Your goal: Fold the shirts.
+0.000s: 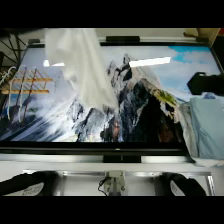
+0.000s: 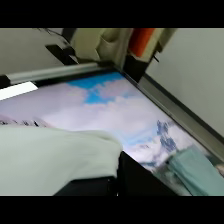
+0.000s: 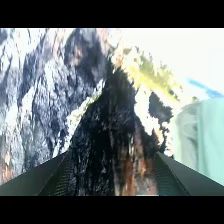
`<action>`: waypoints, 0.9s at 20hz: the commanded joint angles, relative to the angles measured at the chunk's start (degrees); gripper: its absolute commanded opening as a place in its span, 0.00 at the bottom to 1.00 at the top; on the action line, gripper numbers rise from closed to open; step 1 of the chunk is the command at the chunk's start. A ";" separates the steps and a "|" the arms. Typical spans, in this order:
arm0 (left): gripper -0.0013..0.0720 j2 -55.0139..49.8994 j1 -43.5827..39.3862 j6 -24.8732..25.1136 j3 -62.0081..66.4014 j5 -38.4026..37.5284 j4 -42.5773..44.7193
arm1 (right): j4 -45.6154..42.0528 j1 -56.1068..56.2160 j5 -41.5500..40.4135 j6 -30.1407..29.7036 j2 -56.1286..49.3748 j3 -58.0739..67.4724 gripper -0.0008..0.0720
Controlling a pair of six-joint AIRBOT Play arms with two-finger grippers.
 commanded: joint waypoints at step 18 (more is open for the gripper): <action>0.96 -13.57 3.58 -12.52 -19.76 -34.40 15.80 | 4.94 0.04 10.93 -2.05 -13.05 -5.31 0.95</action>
